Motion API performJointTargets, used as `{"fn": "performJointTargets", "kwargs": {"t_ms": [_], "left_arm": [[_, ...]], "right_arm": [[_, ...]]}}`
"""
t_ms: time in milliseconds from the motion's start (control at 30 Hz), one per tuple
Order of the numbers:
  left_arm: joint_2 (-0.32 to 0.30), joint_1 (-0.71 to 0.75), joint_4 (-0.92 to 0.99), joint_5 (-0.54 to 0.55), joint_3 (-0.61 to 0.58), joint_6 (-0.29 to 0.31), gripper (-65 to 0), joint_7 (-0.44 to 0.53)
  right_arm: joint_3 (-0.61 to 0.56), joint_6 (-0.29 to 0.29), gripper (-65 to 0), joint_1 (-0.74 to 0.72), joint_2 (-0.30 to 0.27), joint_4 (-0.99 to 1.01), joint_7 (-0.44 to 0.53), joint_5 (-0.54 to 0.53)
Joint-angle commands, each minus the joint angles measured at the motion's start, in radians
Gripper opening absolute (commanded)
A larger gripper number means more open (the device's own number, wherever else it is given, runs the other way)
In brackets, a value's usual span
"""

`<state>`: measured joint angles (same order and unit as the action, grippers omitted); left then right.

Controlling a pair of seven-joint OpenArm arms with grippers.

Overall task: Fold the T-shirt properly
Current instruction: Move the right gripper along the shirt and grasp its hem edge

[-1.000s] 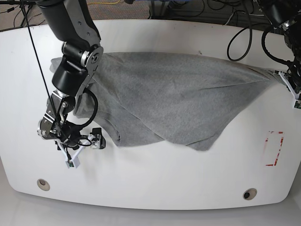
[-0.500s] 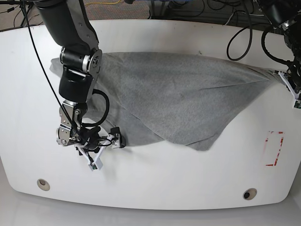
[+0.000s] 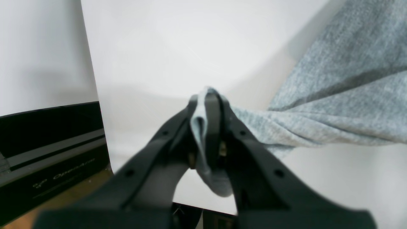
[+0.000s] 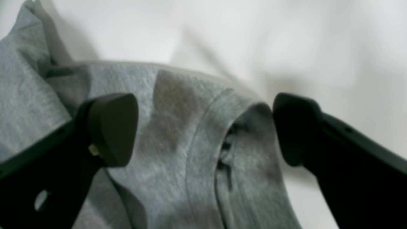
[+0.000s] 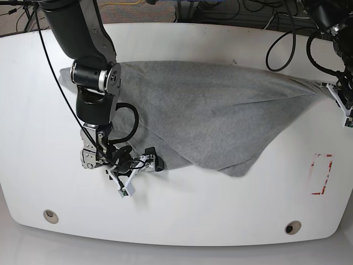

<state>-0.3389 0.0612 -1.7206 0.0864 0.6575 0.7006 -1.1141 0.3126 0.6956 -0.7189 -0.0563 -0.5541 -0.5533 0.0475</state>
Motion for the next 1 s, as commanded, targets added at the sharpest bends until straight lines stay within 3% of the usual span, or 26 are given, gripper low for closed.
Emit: {"fn": "performJointTargets", "kwargs": {"t_ms": [0, 400, 700, 800, 967], "left_arm": [[-0.021, -0.011, -0.015, 0.000, 0.006, -0.002, -65.0, 0.007], [-0.021, -0.011, -0.015, 0.000, 0.006, -0.002, -65.0, 0.007], [-0.021, -0.013, -0.014, 0.000, 0.006, -0.002, -65.0, 0.007], [-0.021, -0.013, -0.014, 0.000, 0.005, -0.002, -65.0, 0.007], [-0.019, -0.013, -0.014, 0.000, 0.005, -0.002, -65.0, 0.009]], "right_arm": [[-0.002, 0.003, 0.0, -0.046, -0.006, 0.009, 0.039, -0.016], [-0.175, 0.003, 0.0, -0.014, -0.007, 0.021, 0.098, -0.016], [-0.203, 0.003, -0.5, 0.000, -0.009, 0.024, 0.147, -0.018], [-0.204, 0.003, -12.5, 0.006, -0.012, 0.019, 0.152, -0.018], [-0.204, 0.003, -43.0, 0.006, -0.029, 0.018, 0.154, -0.022]]}}
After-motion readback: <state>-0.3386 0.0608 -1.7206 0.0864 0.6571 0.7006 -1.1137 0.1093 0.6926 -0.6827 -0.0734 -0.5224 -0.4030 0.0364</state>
